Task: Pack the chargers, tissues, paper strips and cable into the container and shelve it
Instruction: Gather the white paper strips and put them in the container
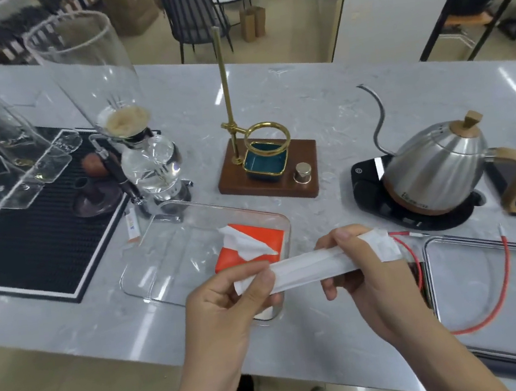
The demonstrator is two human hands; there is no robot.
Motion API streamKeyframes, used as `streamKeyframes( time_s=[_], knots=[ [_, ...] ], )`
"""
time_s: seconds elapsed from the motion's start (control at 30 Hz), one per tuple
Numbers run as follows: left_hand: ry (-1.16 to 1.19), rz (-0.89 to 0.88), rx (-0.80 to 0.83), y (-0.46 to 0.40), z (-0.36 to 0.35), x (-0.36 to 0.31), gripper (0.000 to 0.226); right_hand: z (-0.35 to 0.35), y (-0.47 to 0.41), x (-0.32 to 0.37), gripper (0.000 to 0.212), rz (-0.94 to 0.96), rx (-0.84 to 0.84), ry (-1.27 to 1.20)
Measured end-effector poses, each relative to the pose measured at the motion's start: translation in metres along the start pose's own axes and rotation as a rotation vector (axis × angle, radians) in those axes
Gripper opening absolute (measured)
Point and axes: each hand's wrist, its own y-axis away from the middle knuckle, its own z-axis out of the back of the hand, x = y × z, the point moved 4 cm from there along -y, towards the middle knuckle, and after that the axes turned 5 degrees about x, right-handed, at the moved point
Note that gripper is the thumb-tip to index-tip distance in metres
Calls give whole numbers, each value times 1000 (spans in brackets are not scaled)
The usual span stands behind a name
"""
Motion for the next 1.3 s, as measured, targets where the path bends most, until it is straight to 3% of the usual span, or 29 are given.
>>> streamKeyframes(
  time_s=[0.27,0.43,0.7,0.93,1.3],
  knots=[
    [25,18,5,-23,49,-21,11,-40,-13,-15,27,-70,23,-9],
    [-56,14,46,-41,87,-37,11,-61,-20,-22,9,-72,8,34],
    [-230,21,147,-73,127,-46,22,-79,-30,-33,6,-32,-33,288],
    [-415,30,422,-101,143,-58,14,-85,-35,-45,5,-65,-42,470],
    [-1163,-82,938,-137,138,-50,39,-90,-45,-59,6,-64,-80,640]
  ],
)
